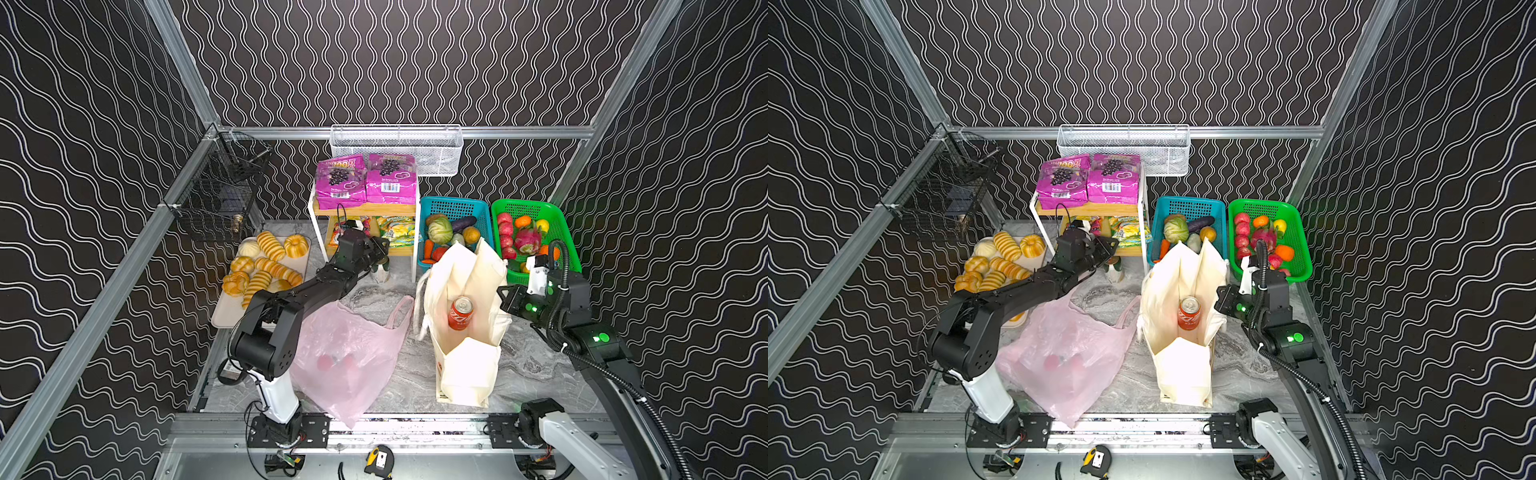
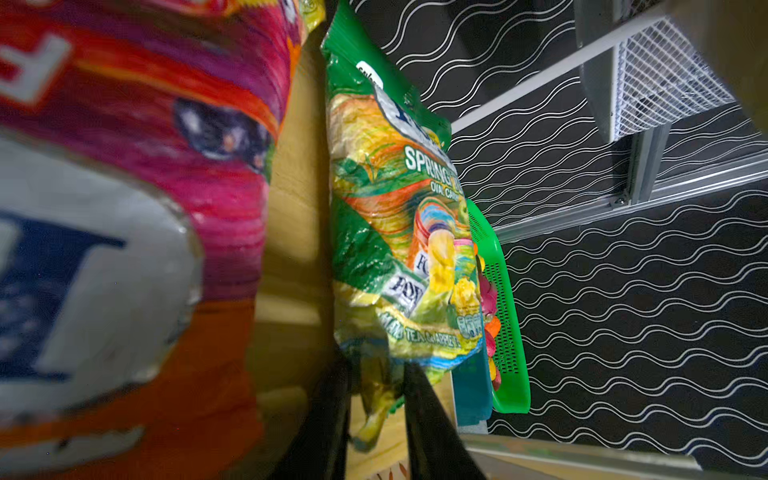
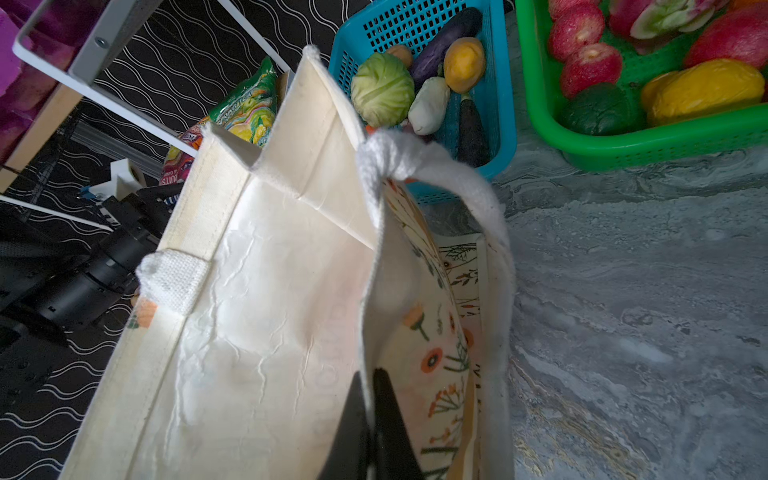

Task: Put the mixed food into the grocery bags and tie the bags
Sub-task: 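Grasp the green snack bag on the shelf with the left gripper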

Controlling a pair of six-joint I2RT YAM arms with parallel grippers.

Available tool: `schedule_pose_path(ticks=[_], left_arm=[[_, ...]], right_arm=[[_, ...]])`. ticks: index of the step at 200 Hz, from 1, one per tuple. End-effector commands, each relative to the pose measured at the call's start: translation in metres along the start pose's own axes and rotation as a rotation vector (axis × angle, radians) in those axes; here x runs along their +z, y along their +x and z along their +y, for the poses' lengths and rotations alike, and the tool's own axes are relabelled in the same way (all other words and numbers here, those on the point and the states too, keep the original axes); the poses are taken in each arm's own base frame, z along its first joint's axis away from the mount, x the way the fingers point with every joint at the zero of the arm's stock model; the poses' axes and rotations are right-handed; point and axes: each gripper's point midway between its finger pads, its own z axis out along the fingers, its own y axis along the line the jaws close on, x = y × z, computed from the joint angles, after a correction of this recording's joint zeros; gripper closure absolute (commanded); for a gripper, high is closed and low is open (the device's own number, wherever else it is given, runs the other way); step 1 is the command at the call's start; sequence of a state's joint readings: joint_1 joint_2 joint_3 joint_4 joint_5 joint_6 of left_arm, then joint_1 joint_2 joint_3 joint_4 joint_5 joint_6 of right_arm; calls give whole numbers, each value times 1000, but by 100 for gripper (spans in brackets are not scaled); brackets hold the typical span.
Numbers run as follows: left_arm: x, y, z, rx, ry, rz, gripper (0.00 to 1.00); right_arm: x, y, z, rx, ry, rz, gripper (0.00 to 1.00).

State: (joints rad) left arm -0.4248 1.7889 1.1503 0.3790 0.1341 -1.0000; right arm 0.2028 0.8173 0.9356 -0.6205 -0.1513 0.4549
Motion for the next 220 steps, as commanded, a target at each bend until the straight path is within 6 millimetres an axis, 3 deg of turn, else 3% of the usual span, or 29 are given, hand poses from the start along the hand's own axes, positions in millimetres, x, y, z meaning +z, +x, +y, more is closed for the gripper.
schedule_pose_path(ticks=[1,44,121,153,220], left_arm=[[0,10,12,-42,-33,34,84],[-21,4,-6,-16,9,22,100],[-65,9,-45,402,20,196,100],[-85,4,-75,555,89,227,100],[-114,11,-99,592,203,275,100]], right_arm=[[-2,8,-4,2,20,29,97],[-2,9,-4,7,15,29,97],[-3,7,-4,12,11,18,97],[-1,8,-2,18,5,30,97],[2,4,0,19,1,26,97]])
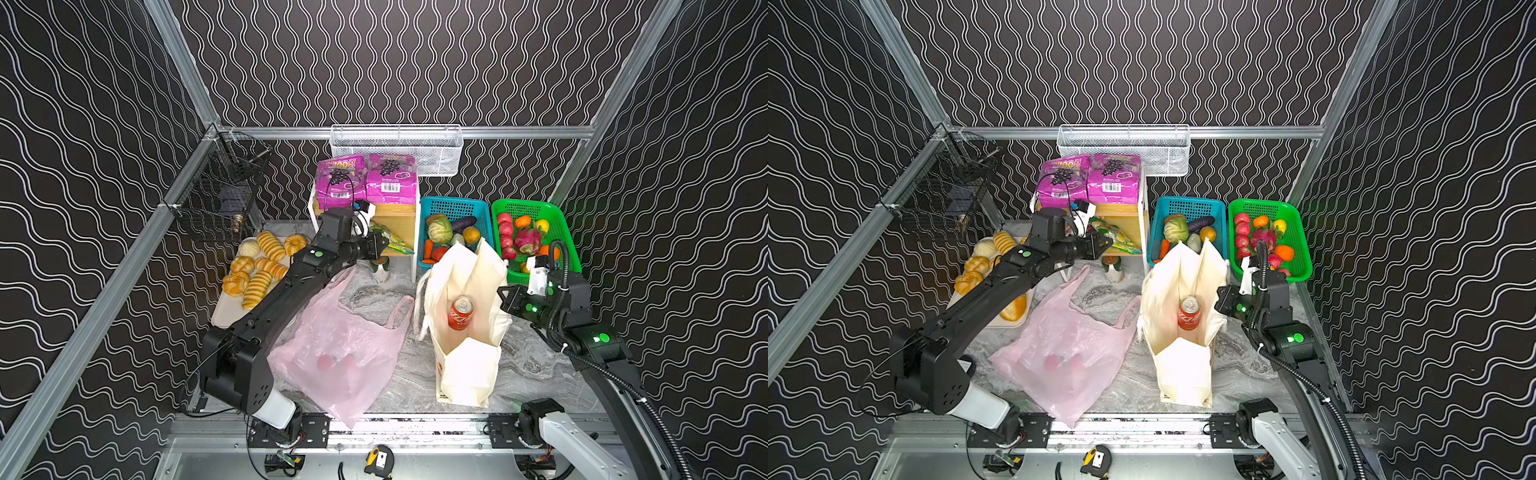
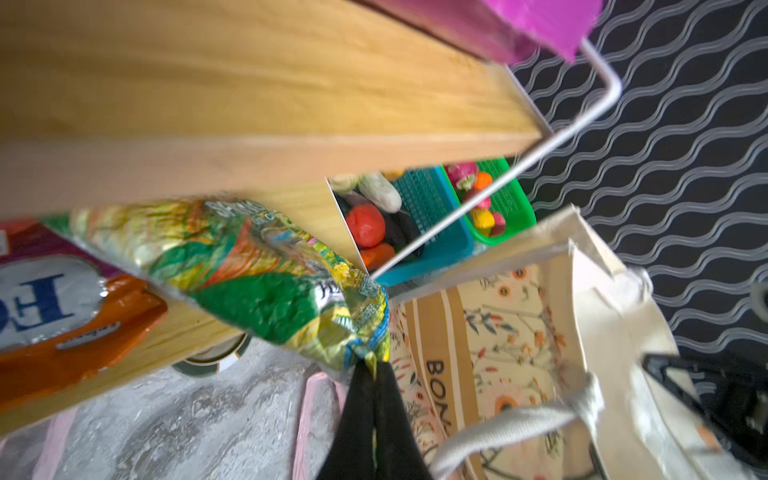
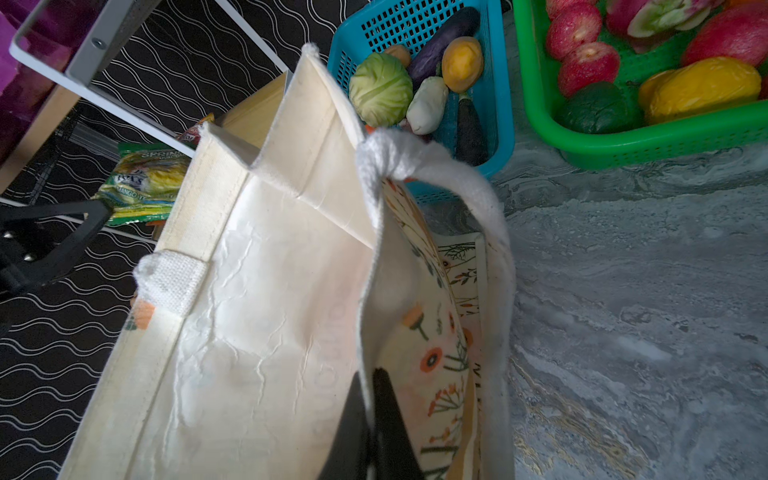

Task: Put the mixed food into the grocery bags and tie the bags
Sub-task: 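Grasp the green snack bag on the shelf with the left gripper, then carry the green snack bag into the tote and release it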

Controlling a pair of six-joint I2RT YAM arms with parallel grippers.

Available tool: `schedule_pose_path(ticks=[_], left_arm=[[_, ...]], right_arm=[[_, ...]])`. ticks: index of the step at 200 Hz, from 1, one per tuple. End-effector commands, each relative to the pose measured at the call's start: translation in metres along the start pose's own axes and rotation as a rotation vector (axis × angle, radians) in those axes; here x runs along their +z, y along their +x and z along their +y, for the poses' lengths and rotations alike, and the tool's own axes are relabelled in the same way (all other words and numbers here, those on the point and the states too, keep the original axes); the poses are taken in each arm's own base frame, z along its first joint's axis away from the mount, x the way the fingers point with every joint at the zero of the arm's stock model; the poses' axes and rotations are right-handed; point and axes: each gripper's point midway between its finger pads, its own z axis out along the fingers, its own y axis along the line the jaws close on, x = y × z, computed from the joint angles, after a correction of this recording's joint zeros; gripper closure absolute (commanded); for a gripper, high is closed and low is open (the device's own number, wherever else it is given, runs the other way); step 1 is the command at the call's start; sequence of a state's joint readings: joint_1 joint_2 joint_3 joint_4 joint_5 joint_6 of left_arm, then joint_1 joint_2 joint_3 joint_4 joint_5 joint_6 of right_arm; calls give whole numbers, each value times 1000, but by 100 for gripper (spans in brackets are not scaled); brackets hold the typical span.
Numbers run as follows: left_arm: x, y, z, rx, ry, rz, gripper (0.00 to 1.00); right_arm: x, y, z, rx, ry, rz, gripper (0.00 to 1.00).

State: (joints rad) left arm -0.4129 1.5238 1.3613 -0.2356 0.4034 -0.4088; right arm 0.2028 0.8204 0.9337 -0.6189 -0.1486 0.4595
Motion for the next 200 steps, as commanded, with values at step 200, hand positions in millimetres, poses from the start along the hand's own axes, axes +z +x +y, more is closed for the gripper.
schedule_pose_path(ticks=[200], left_arm=[[-110,37,-288,440,681,2,100]], right_arm=[[4,-1,4,14,-13,19,97]])
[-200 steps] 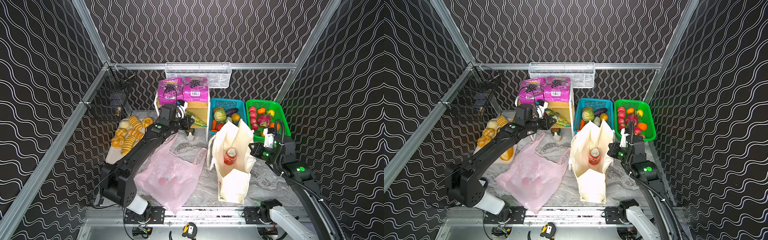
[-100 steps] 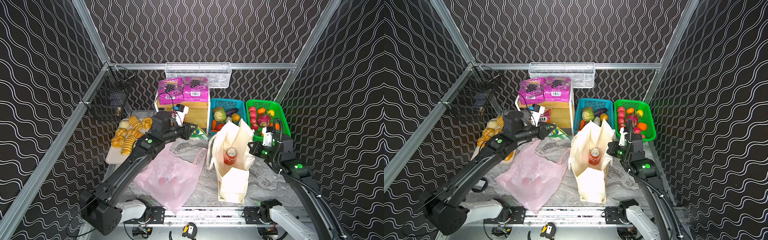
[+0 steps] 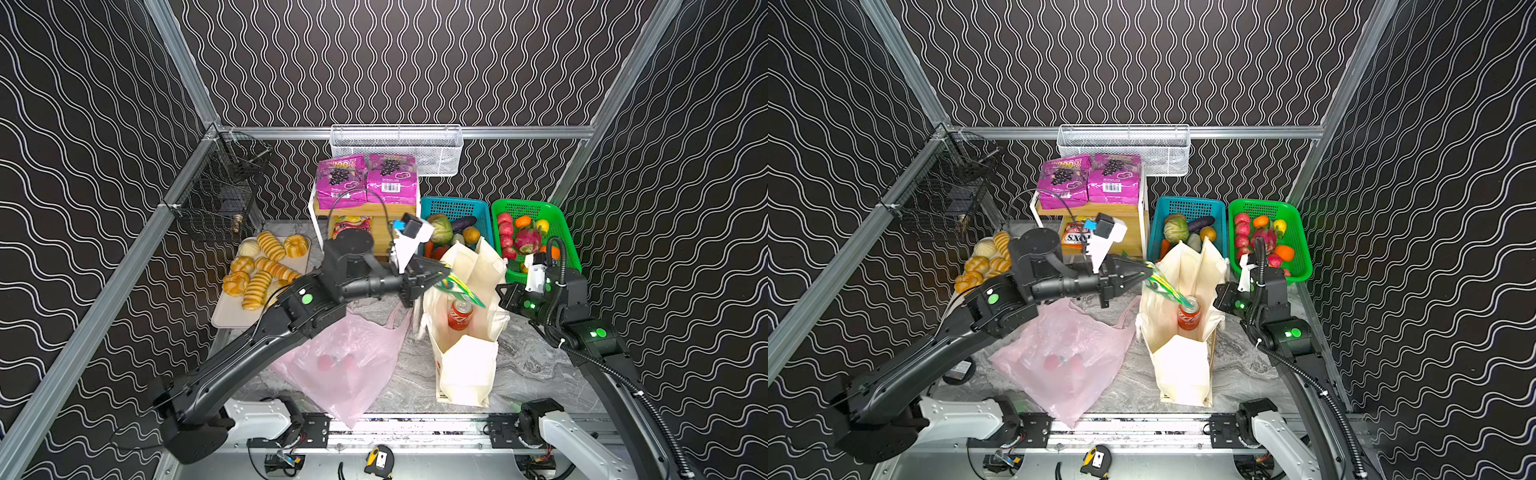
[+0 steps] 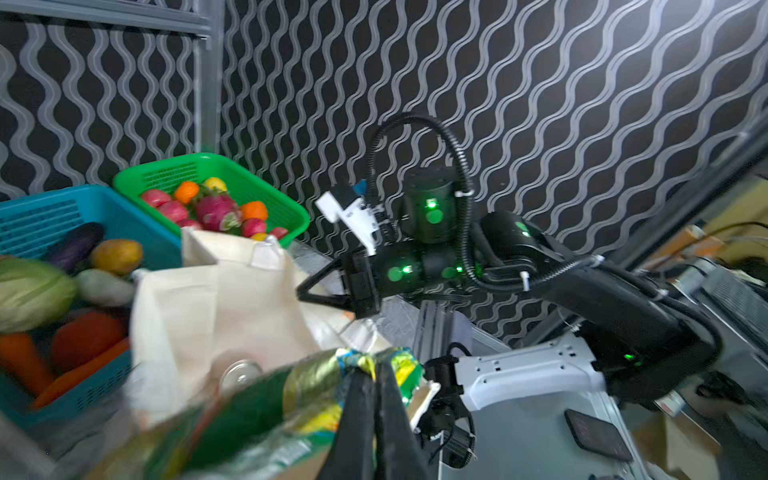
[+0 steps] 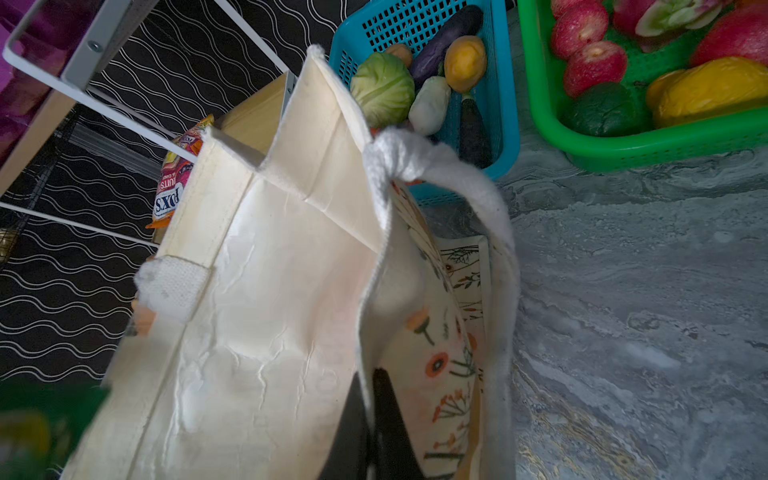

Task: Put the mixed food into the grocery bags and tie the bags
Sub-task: 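Carry the green snack bag into the tote and release it, then move the left gripper up to the purple grape candy packs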

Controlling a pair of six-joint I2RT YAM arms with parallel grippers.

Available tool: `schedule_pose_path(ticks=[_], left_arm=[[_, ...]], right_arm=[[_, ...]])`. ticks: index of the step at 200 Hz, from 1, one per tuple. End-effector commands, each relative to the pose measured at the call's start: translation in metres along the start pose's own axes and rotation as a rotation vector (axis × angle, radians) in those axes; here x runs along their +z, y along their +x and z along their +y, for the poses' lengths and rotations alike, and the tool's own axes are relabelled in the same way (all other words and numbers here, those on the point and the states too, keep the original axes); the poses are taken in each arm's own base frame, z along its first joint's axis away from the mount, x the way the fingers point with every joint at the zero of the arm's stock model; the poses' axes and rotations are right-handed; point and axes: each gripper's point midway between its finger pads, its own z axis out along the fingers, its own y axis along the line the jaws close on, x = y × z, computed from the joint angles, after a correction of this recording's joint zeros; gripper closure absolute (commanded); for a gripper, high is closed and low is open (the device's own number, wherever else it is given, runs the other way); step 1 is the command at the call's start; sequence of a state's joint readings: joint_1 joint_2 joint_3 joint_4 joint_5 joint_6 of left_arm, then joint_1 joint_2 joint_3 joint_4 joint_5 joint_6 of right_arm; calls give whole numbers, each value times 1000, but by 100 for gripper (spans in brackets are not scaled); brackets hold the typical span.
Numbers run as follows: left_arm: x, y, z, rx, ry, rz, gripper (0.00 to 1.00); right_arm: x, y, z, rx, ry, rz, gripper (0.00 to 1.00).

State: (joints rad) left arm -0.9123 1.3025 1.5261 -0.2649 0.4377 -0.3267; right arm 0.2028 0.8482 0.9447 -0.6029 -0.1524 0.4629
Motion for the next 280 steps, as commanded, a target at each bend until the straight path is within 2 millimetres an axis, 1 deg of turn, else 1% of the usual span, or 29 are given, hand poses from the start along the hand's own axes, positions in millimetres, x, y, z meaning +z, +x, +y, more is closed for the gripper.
schedule_pose_path(ticks=[1,10,30,53,67,84,110,123,145,155,167,180,195,211,233,263,273,280], left_arm=[[17,8,-22,55,130,79,100],[25,19,-20,59,136,136,100],[39,42,0,74,81,235,100],[53,61,11,66,70,309,100],[58,78,16,63,70,379,100],[57,98,26,70,27,472,100],[49,121,55,115,-121,563,100],[43,128,73,161,-230,604,100],[36,131,94,204,-360,632,100],[36,134,91,226,-339,639,100],[42,140,75,278,-253,653,100],[48,153,56,380,-177,693,100],[53,169,42,481,-126,747,100],[58,181,33,528,-89,791,100],[59,190,27,575,-63,820,100],[64,201,16,627,-13,825,91],[67,200,12,644,-15,816,77],[68,199,9,659,-16,808,70]], right_arm=[[-1,2,3,10,-11,16,97],[-1,2,3,8,-15,17,97],[-3,-1,7,1,-26,12,97],[-5,-2,10,2,-41,4,97],[-6,-2,11,4,-46,2,97],[-6,-1,10,5,-44,2,97],[-8,1,11,-2,-55,2,97],[-9,1,13,-7,-67,1,97],[-13,-1,16,-16,-80,-11,97],[-15,-2,17,-17,-83,-17,97],[-16,-2,17,-16,-84,-21,97],[-16,-3,18,-17,-87,-23,97],[-16,-4,19,-18,-87,-21,97],[-15,-3,17,-14,-82,-19,97],[-15,-3,16,-10,-78,-22,97],[-17,-3,15,-16,-72,-28,97],[-17,-4,15,-18,-69,-30,97],[-18,-4,14,-19,-67,-32,97]])
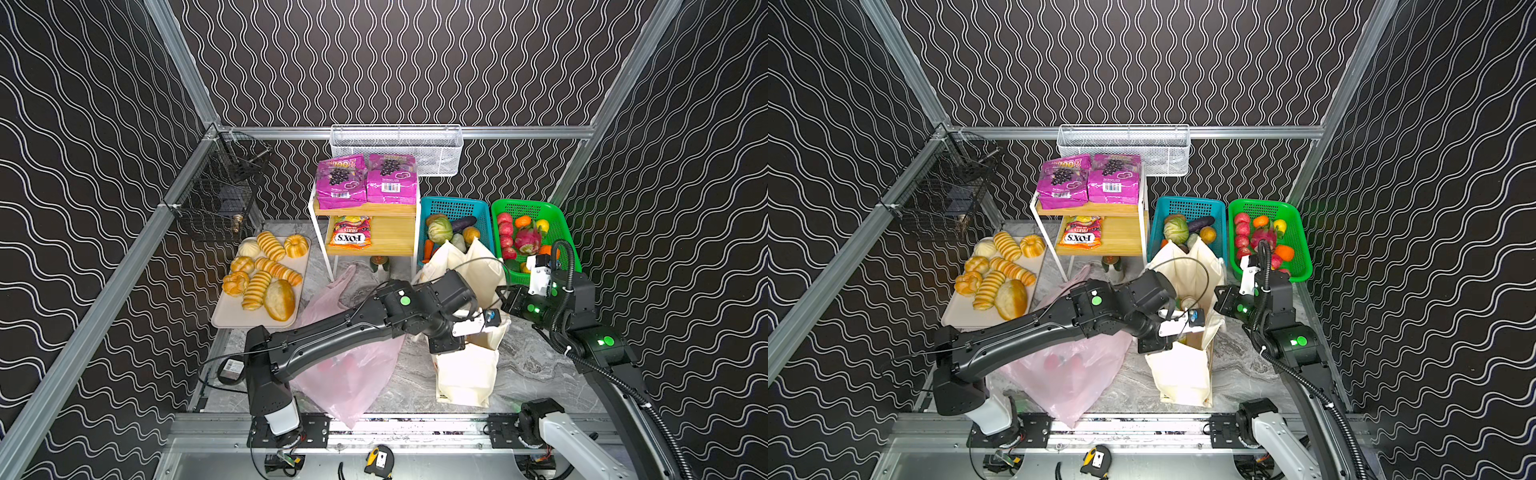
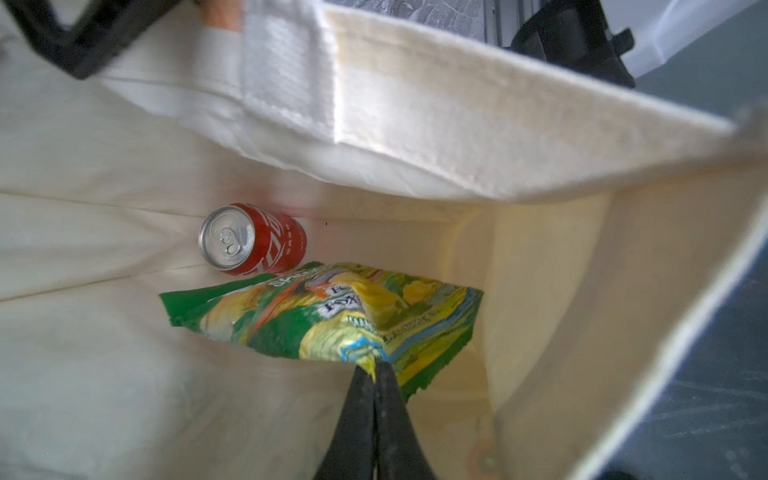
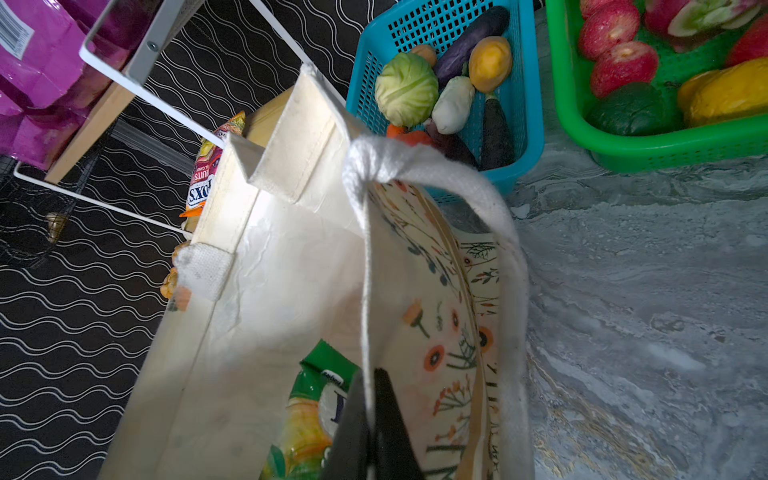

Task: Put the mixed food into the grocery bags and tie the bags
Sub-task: 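Move the left gripper up to the purple grape candy packs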

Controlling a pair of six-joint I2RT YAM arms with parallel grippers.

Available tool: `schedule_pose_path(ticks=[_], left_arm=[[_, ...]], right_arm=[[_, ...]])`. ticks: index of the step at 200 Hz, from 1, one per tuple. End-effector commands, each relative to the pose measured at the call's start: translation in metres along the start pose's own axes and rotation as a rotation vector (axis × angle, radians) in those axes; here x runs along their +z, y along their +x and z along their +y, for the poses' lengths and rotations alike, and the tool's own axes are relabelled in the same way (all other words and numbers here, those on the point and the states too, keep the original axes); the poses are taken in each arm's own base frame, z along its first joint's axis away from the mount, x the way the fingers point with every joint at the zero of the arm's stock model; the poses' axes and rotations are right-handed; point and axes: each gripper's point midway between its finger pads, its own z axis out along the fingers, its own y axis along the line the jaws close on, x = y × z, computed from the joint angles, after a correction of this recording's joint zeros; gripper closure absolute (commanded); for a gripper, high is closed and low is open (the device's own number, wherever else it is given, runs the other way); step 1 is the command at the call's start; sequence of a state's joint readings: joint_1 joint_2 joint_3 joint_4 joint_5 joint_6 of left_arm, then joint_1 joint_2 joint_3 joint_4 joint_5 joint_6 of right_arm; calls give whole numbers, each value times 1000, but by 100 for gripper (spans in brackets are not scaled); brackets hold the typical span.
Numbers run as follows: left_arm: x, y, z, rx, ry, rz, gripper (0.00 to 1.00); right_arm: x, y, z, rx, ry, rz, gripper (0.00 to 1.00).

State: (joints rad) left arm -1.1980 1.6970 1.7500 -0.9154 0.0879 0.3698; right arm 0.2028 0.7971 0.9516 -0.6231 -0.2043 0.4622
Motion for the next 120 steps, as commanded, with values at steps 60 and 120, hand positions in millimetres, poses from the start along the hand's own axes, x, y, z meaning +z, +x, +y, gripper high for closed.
schedule_pose_path(ticks=[60,120], left_arm=[[-55,-45,25,-19,-207,-206,25],[-142,-26,114,-409,-460,-391,17]], right_arm=[[1,-4,0,-5,0,-26,97],[-2,-10,1,-14,6,-48,97]])
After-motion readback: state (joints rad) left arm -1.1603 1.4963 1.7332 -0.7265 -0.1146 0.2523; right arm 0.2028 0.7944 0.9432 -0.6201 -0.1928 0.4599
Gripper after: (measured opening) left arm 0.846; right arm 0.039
